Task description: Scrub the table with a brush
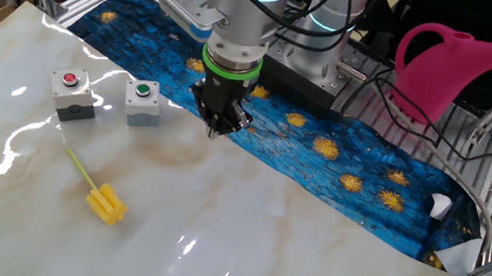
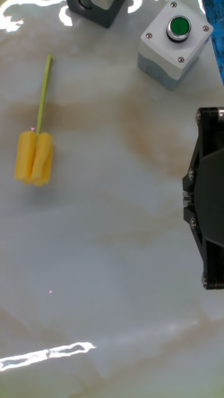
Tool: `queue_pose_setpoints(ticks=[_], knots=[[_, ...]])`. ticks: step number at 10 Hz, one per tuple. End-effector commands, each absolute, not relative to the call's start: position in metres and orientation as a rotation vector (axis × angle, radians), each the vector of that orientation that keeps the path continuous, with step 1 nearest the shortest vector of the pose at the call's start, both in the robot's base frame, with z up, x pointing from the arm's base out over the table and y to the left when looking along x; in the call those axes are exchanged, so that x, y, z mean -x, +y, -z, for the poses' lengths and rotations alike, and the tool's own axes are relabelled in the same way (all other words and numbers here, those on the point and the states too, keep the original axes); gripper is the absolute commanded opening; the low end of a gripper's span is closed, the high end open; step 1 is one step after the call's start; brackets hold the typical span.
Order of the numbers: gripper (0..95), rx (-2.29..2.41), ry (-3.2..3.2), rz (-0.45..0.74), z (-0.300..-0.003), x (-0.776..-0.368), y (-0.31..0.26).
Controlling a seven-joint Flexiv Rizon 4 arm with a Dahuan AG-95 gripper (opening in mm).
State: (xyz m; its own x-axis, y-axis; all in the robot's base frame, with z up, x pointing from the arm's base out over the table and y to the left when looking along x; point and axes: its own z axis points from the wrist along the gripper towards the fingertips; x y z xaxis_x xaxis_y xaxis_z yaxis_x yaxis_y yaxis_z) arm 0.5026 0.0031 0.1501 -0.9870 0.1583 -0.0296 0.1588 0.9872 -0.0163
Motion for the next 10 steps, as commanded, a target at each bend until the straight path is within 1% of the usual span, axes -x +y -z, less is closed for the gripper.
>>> queue_pose_setpoints(ticks=[1,4,10], knots=[[0.0,-0.253,3.108,0.02,-0.147,-0.504,0.002],[0.0,-0.293,3.11,0.005,-0.128,-0.51,-0.001],[0.0,-0.375,3.129,0.019,-0.11,-0.53,-0.01]])
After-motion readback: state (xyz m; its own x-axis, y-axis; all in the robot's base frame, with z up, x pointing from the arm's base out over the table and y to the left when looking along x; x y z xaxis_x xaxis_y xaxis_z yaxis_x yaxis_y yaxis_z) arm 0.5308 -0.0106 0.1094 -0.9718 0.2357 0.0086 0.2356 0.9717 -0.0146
